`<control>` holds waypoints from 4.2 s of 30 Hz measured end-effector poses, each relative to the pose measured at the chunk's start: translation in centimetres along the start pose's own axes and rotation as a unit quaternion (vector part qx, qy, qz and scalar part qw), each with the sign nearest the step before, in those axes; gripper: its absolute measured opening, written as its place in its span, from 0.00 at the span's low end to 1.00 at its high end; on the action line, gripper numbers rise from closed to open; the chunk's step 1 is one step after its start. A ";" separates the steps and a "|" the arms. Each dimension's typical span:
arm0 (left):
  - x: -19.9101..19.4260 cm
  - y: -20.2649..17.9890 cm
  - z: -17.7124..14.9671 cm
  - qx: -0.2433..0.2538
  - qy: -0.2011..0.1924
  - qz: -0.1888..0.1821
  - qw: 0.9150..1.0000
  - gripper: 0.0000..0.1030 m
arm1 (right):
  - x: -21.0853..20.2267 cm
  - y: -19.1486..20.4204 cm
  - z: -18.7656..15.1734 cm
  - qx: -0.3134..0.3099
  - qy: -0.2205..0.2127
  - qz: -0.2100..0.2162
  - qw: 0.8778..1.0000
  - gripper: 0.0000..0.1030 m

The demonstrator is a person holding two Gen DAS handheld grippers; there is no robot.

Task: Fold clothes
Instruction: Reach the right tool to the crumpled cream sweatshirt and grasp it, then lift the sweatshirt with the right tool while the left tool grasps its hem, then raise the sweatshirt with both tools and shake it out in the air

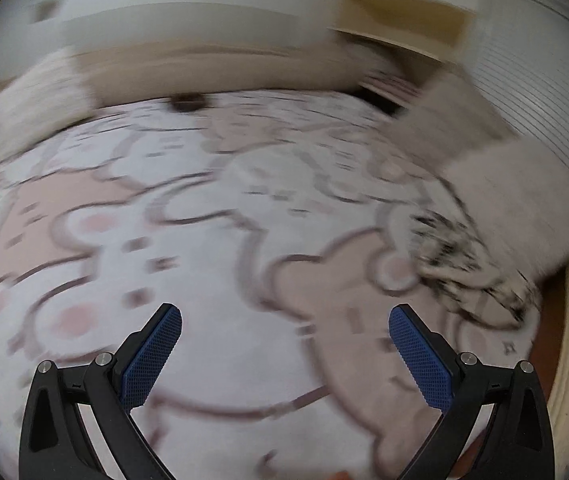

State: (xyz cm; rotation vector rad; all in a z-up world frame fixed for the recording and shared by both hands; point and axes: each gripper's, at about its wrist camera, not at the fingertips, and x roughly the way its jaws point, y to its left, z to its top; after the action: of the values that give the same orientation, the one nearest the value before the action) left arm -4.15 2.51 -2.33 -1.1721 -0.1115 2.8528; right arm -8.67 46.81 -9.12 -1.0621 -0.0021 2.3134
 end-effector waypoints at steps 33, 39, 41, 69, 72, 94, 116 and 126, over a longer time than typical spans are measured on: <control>7.1 -3.4 0.5 0.023 0.078 0.026 0.996 1.00 | 24.2 -16.2 -1.4 0.199 0.149 -0.147 0.957 1.00; 3.8 -2.6 1.1 0.032 0.028 0.042 0.998 1.00 | 23.6 -16.1 -0.1 0.193 0.129 -0.139 0.963 0.35; 3.3 -2.0 1.2 0.029 0.021 0.041 0.998 1.00 | 23.4 -16.8 0.4 0.205 0.135 -0.131 0.960 0.20; -3.9 4.8 -0.7 -0.032 -0.047 0.014 0.998 1.00 | -17.4 5.2 9.8 0.020 -0.019 0.657 0.753 0.07; -3.0 4.8 -1.7 -0.025 -0.031 0.009 0.999 1.00 | -12.8 6.3 5.6 0.012 0.051 0.604 0.795 0.07; 5.7 -12.1 -16.8 0.233 0.159 -0.120 0.952 0.81 | 2.2 5.8 -9.5 0.036 0.233 0.488 0.840 0.07; 1.7 -2.3 -4.2 0.066 -0.004 0.017 0.998 0.16 | -9.2 8.8 -5.9 -0.114 0.040 0.455 0.882 0.07; -13.0 -0.4 17.0 0.058 -0.298 0.054 0.951 0.09 | -25.4 8.7 12.6 -0.115 -0.219 0.439 0.864 0.07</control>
State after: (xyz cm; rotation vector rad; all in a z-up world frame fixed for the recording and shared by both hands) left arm -6.86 1.07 18.79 -0.2743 0.0989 3.1523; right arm -8.90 29.54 15.03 -0.6691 0.0370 3.4265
